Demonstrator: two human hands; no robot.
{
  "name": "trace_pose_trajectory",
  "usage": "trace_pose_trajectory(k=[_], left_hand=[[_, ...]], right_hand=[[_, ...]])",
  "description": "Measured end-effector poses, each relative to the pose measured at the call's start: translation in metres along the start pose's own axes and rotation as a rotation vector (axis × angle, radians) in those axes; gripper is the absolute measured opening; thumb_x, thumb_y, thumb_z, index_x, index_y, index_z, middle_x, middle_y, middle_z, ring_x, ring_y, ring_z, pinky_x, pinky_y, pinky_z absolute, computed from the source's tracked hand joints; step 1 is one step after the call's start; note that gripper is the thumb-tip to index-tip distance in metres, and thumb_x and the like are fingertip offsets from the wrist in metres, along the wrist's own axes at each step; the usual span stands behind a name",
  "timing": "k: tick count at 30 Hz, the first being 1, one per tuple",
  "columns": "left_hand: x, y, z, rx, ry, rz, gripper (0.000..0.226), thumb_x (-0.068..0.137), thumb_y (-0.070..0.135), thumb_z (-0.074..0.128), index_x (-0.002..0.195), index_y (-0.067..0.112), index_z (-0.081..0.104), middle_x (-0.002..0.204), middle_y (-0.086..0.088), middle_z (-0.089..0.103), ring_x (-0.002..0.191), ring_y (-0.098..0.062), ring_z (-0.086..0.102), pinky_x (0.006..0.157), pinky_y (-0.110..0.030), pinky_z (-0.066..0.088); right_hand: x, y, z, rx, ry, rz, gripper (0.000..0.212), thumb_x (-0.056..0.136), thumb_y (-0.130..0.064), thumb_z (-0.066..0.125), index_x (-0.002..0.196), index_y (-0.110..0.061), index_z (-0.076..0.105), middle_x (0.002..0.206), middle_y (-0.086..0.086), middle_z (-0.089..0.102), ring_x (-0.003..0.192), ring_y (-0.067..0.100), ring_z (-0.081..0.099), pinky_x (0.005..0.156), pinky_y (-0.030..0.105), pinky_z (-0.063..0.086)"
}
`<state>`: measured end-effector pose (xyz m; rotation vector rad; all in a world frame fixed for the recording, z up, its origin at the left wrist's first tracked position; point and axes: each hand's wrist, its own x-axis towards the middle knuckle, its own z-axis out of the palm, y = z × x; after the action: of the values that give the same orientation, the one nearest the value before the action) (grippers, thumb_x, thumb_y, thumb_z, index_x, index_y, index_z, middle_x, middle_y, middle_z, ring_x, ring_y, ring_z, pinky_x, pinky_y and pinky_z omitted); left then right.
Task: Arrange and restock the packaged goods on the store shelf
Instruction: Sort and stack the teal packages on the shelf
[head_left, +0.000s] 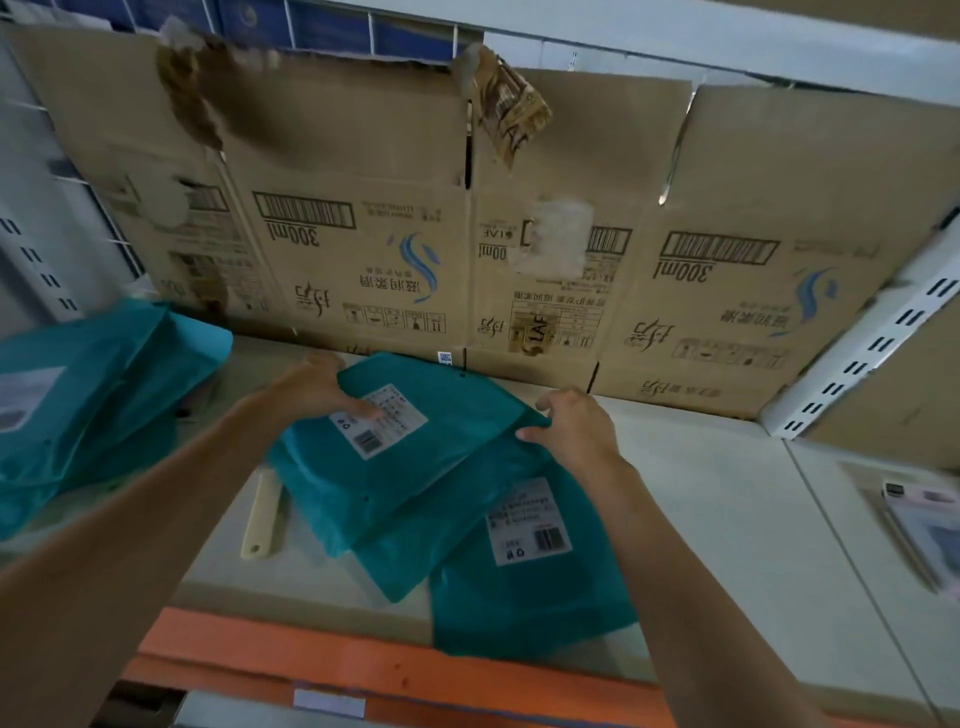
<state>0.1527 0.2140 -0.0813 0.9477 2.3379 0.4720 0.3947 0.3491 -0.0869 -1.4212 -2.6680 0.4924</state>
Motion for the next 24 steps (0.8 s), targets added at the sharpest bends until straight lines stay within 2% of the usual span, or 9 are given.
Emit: trace_pose_trajectory(k=[2,4,8,11,14,18,20,23,24], left_hand=[[0.003,-0.002,-0.004,-0.051,-0.032,-0.012,0.064,0.058,0.043,0.085,0.106,0.007,0.062,0.103,-0.01,0.067,0.092,-0.024,0.062,0.082,-0.037,0.05],[0.003,-0.004,-0.007,-0.082,-0.066,-0.03,0.074,0.046,0.048,0.088,0.103,0.008,0.063,0.099,-0.01,0.068,0.09,-0.025,0.063,0.085,-0.042,0.051],[-0.01,0.002,-0.016,-0.214,-0.151,-0.058,0.04,0.066,0.02,0.083,0.095,0.002,0.062,0.09,-0.014,0.067,0.083,-0.027,0.063,0.071,-0.034,0.051],[-0.017,0.001,-0.023,-0.298,-0.183,-0.048,0.04,0.069,0.01,0.079,0.106,0.006,0.064,0.099,-0.015,0.069,0.089,-0.029,0.064,0.073,-0.034,0.051],[-0.021,0.002,-0.032,-0.351,-0.106,-0.019,0.037,0.072,0.005,0.076,0.107,0.004,0.064,0.104,-0.015,0.067,0.088,-0.026,0.062,0.074,-0.032,0.049],[-0.039,0.005,-0.046,-0.427,-0.017,0.038,0.031,0.075,0.004,0.072,0.105,0.0,0.063,0.105,-0.018,0.065,0.095,-0.03,0.062,0.087,-0.037,0.048],[-0.052,0.007,-0.054,-0.454,0.002,0.08,0.031,0.077,0.007,0.071,0.106,0.003,0.064,0.101,-0.014,0.066,0.092,-0.028,0.063,0.083,-0.034,0.049],[-0.075,0.011,-0.066,-0.5,0.049,0.151,0.02,0.078,0.008,0.07,0.097,0.009,0.064,0.084,-0.002,0.063,0.075,-0.015,0.059,0.064,-0.024,0.045],[-0.081,0.012,-0.07,-0.49,0.082,0.181,0.019,0.077,0.009,0.071,0.095,0.01,0.064,0.082,0.0,0.062,0.073,-0.013,0.058,0.065,-0.024,0.045]], right_hand=[[0.005,0.0,-0.001,0.042,-0.041,0.058,0.044,0.081,-0.035,0.07,0.115,-0.011,0.06,0.12,0.007,0.057,0.109,0.022,0.053,0.085,0.029,0.042],[0.006,-0.002,-0.003,0.09,-0.062,0.088,0.037,0.082,-0.03,0.069,0.112,-0.01,0.061,0.117,0.007,0.059,0.107,0.023,0.055,0.083,0.029,0.042],[0.001,-0.008,-0.008,0.097,-0.05,0.067,0.028,0.086,-0.026,0.064,0.109,-0.011,0.061,0.115,0.008,0.06,0.105,0.024,0.056,0.08,0.031,0.043],[-0.005,-0.014,-0.013,0.061,0.004,0.04,0.026,0.088,-0.025,0.061,0.11,-0.012,0.062,0.114,0.007,0.062,0.104,0.024,0.057,0.077,0.029,0.042],[-0.014,-0.018,-0.019,0.079,0.079,0.038,0.022,0.089,-0.025,0.06,0.108,-0.015,0.061,0.111,0.006,0.063,0.102,0.024,0.058,0.073,0.028,0.04],[-0.03,-0.022,-0.034,0.122,0.174,0.004,0.02,0.089,-0.024,0.06,0.106,-0.014,0.061,0.108,0.007,0.064,0.101,0.025,0.058,0.075,0.03,0.044],[-0.04,-0.025,-0.041,0.142,0.233,-0.025,0.018,0.089,-0.022,0.06,0.104,-0.013,0.061,0.104,0.008,0.065,0.098,0.026,0.059,0.073,0.03,0.044],[-0.055,-0.028,-0.054,0.214,0.312,-0.05,0.016,0.089,-0.019,0.061,0.103,-0.011,0.062,0.102,0.009,0.066,0.097,0.028,0.059,0.07,0.03,0.044],[-0.059,-0.03,-0.059,0.229,0.335,-0.055,0.016,0.088,-0.019,0.061,0.102,-0.01,0.062,0.101,0.01,0.066,0.096,0.028,0.059,0.068,0.029,0.042]])
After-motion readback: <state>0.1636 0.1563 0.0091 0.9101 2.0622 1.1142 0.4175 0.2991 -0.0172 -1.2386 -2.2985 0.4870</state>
